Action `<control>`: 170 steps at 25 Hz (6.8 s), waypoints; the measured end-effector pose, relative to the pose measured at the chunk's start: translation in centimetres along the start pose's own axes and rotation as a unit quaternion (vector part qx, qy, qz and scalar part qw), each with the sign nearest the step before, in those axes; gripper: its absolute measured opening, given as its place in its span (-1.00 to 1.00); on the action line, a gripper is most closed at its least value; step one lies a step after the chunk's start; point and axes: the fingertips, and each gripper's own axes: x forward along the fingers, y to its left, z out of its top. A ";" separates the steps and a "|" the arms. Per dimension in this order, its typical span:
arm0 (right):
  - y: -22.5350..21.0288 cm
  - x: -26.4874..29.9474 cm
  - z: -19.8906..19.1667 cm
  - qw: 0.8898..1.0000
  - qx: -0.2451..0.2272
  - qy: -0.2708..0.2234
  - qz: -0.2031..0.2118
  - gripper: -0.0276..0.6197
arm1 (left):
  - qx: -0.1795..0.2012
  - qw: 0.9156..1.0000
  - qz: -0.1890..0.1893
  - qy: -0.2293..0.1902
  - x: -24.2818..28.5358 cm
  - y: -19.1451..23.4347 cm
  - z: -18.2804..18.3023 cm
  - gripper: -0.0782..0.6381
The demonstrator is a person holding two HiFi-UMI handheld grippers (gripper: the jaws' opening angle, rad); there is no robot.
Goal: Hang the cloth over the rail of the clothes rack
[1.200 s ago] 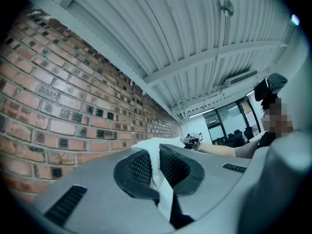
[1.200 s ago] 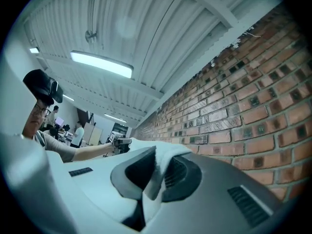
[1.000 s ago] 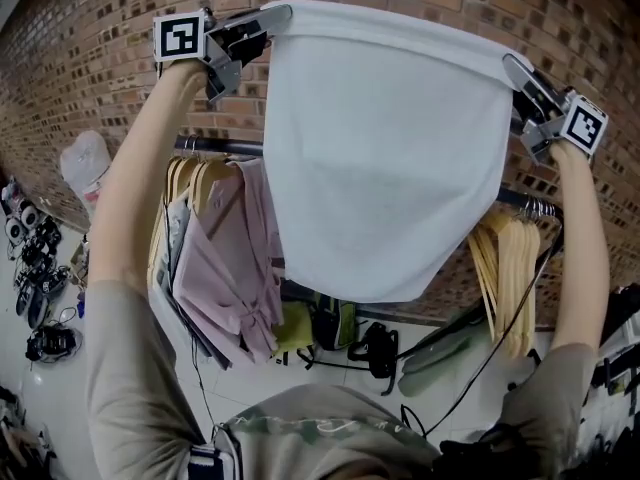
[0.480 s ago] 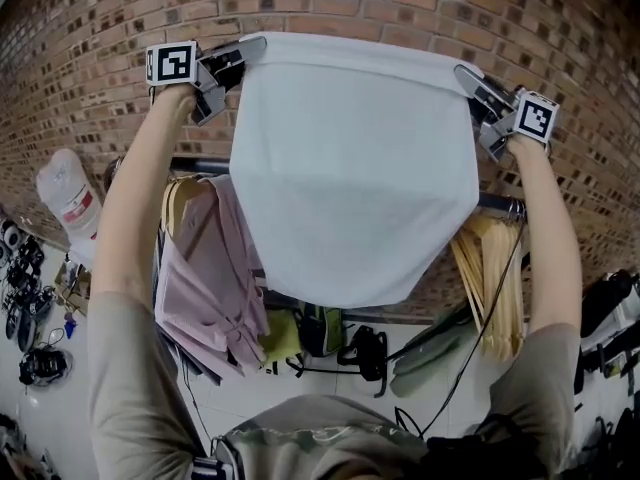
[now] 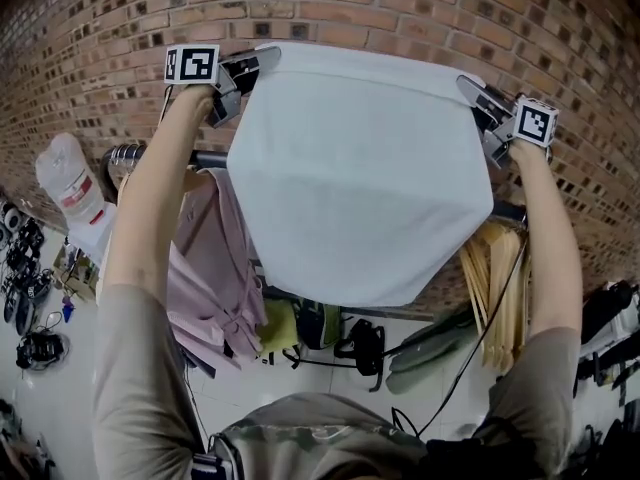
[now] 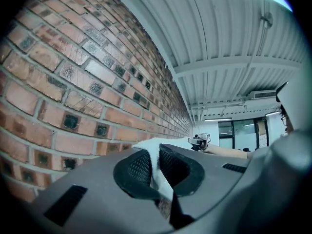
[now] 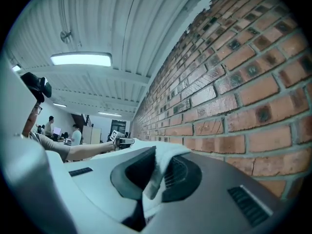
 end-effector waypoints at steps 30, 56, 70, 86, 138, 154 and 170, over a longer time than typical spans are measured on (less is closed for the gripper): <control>-0.2 0.5 -2.4 1.000 0.004 0.027 -0.002 -0.85 | 0.005 0.999 0.014 0.053 0.3 0.4 -3.0 -0.73; 1.3 1.1 -6.3 0.991 0.067 0.113 0.012 -0.85 | -0.040 0.996 0.007 0.082 0.2 0.2 -4.6 0.46; 1.4 1.2 -7.8 0.986 0.087 0.143 0.015 -0.85 | -0.032 0.997 -0.057 0.032 0.3 -3.6 -2.8 0.46; 1.0 0.7 -8.6 0.983 0.081 0.164 -0.007 -0.85 | 0.040 0.988 -0.101 -0.106 -1.4 -11.6 6.0 0.46; 3.7 1.2 -10.0 0.975 0.088 0.196 0.051 -0.85 | -0.024 0.995 -0.085 0.052 -11.6 -17.1 -18.9 0.42; 4.4 2.1 -9.0 0.977 0.088 0.176 0.080 -0.85 | -0.038 0.983 -0.176 0.029 -11.1 -18.1 -17.6 -0.73; 4.8 1.7 -12.0 0.963 0.089 0.241 0.080 -0.85 | -0.036 0.981 -0.184 -0.043 -11.4 -19.7 -13.3 -0.73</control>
